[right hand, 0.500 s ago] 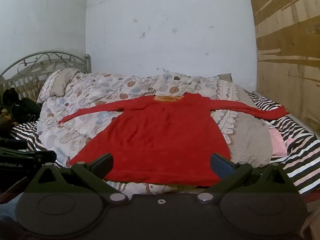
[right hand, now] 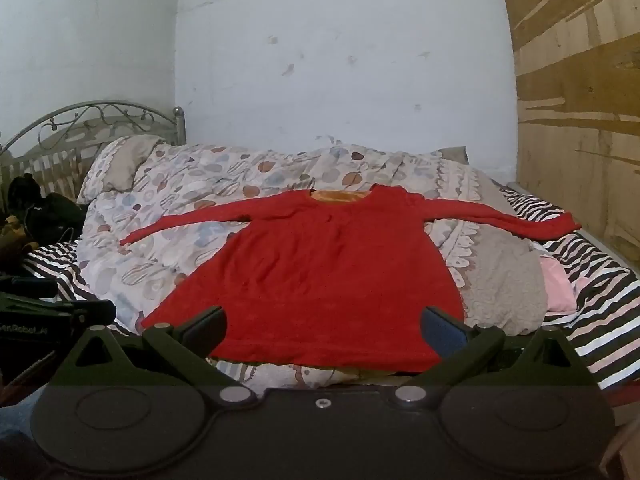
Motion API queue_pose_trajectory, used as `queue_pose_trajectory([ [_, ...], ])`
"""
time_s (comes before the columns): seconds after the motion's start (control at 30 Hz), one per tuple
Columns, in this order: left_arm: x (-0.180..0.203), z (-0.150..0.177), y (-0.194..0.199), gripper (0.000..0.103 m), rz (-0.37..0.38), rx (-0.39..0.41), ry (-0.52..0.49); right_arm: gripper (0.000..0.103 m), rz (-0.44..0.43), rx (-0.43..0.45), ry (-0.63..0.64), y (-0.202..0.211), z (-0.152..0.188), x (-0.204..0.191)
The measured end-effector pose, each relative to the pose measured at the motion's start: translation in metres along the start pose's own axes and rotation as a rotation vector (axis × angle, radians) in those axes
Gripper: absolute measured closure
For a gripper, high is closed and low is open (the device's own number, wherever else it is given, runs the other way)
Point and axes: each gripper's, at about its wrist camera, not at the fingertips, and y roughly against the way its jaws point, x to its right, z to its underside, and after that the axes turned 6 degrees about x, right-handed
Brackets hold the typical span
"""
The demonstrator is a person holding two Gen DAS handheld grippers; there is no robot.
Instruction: Fold small clothes
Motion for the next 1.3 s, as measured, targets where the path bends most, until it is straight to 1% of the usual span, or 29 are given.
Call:
queue_pose_trajectory([
  [0.53, -0.0013, -0.0004, 0.0001, 0.000, -0.003, -0.001, 0.002, 0.000, -0.001, -0.001, 0.004, 0.0037, -0.0002, -0.0077],
  [1.3, -0.0025, 0.0014, 0.0046, 0.000, -0.003, -0.003, 0.002, 0.000, 0.000, -0.002, 0.006, 0.0039, -0.0008, -0.0070],
])
